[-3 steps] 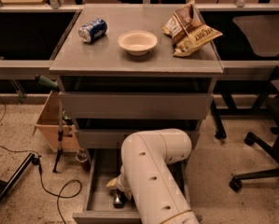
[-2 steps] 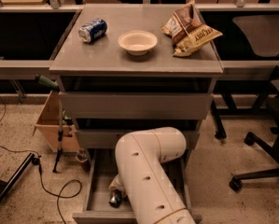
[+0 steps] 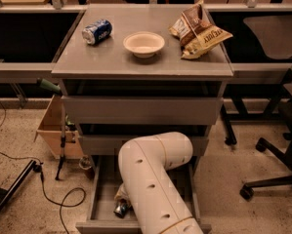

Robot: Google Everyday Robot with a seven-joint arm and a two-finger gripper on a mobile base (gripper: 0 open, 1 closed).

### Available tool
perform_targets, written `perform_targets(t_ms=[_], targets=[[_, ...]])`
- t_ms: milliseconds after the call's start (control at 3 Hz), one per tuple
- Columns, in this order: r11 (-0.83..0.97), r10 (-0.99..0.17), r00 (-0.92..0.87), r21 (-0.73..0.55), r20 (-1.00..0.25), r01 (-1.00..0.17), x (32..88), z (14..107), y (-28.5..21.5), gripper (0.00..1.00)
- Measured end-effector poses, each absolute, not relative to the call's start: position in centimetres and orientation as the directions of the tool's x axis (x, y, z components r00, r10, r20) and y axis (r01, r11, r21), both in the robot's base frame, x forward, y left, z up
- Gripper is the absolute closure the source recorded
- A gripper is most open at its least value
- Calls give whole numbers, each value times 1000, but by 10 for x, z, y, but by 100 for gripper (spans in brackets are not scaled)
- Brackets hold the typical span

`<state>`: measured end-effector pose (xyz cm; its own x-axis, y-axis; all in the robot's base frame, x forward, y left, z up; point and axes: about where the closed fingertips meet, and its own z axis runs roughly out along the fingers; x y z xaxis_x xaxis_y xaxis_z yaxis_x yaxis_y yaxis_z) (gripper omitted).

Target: Pick redbull can from bottom drawer and place on counter

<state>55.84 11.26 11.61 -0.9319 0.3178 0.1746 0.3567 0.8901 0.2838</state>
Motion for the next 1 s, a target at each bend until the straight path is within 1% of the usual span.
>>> perform_targets(t_ms=[333,667,1000], targets=[[873,330,-927,316,176,371,550,142,106,100],[864,354,-927,336,125,375,547,223,91,100],[881,369,-924,276,103,383,533,289,62,100]])
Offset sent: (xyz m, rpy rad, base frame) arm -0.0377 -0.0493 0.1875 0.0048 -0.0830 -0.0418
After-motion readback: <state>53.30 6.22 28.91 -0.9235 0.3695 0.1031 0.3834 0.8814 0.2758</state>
